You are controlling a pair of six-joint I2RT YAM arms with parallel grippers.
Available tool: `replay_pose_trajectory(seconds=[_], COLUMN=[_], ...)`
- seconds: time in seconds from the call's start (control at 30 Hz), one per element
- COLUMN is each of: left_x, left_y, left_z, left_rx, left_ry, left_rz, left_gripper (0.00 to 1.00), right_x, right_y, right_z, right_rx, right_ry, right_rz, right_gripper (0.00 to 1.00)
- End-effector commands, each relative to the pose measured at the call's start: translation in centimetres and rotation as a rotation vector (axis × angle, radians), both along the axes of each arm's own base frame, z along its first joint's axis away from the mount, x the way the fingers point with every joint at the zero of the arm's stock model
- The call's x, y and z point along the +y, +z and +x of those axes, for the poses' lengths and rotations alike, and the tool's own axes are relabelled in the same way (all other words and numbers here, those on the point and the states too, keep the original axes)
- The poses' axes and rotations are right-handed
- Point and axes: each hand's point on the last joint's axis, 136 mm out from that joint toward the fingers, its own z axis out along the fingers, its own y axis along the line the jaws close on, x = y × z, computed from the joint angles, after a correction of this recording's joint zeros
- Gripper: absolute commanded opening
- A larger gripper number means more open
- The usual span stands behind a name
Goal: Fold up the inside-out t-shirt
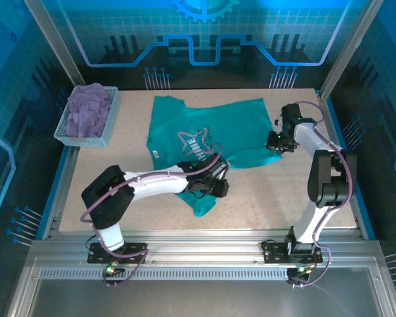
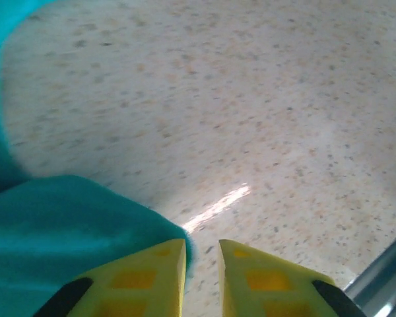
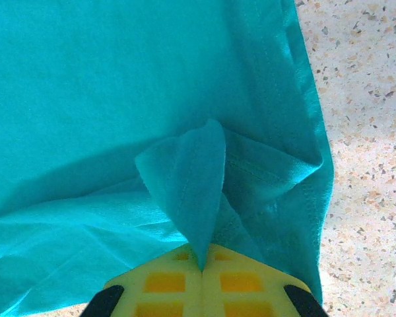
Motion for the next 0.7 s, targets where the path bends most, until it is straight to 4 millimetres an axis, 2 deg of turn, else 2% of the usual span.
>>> replay_pose_trajectory(seconds=[0.0,0.07,0.1,0.2,0.33,0.4,0.53,0.67], left_x=[-3.6,-3.4,-2.6,1.8,10.1,12.2,12.5,11.7], left_y=[2.8,4.0,4.6,4.6,1.3,-0.2,-1.3,-2.3], left_z=[-0.9,-1.4,-1.6,-1.6,-1.7,-3.0,-7.4,-9.8], left_rx=[0.041,0.018,0.003,-0.004,0.112,0.175,0.228,0.222], left_ry=[-0.081,-0.100,-0.096,-0.001,0.234,0.273,0.223,0.169], left_rz=[-0.197,-0.246,-0.261,-0.257,-0.171,-0.121,-0.087,-0.101], left_gripper=[0.35,0.43,0.46,0.50,0.51,0.50,0.50,0.52], right_x=[0.7,0.7,0.8,1.3,2.8,3.3,3.4,3.6], right_y=[-0.3,-0.2,-0.1,0.6,1.3,1.2,0.7,0.7], right_z=[-0.7,-0.8,-0.9,-1.4,-2.8,-3.3,-4.0,-3.9], right_rx=[0.022,0.021,0.020,0.002,-0.006,0.002,0.016,0.015], right_ry=[0.029,0.030,0.029,0.035,0.075,0.090,0.098,0.103], right_rz=[0.010,0.011,0.013,0.031,0.035,0.024,0.013,0.019], right_gripper=[0.00,0.00,0.00,0.00,0.00,0.00,0.00,0.00])
